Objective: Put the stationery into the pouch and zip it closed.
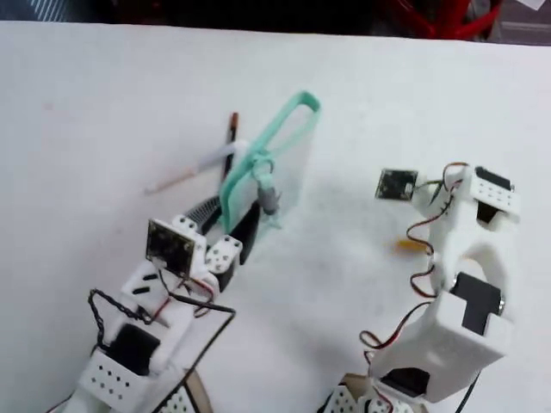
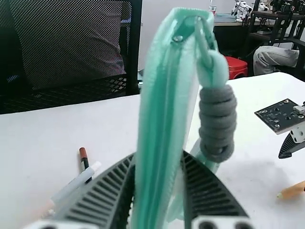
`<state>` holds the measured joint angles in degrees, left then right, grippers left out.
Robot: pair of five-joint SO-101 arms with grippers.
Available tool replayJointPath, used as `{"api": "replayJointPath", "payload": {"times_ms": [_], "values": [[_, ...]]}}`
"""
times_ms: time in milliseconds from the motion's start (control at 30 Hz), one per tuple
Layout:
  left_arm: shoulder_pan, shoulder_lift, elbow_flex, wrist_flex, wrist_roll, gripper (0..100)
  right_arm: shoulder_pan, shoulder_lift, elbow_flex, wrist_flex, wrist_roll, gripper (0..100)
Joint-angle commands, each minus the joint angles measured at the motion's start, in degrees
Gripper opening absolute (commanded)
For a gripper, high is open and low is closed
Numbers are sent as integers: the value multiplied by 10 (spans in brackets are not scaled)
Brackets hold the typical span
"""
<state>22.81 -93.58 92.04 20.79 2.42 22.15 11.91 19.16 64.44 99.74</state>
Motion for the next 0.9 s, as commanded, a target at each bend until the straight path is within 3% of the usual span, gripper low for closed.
{"api": "replayJointPath", "payload": {"times_ms": [0, 167, 400, 600, 867], "values": [[-7, -7, -23, 2, 4, 143, -20, -3, 18, -44, 16, 323], [-7, -7, -21, 2, 4, 143, -25, -3, 92, -153, 18, 231], [-7, -7, -20, 0, 4, 143, -15, -4, 175, -270, 17, 18], [-7, -7, -21, -2, 4, 143, -14, -34, 164, -238, 7, 19], [-7, -7, -21, 1, 4, 143, -41, -222, 103, -133, -214, 18]]}}
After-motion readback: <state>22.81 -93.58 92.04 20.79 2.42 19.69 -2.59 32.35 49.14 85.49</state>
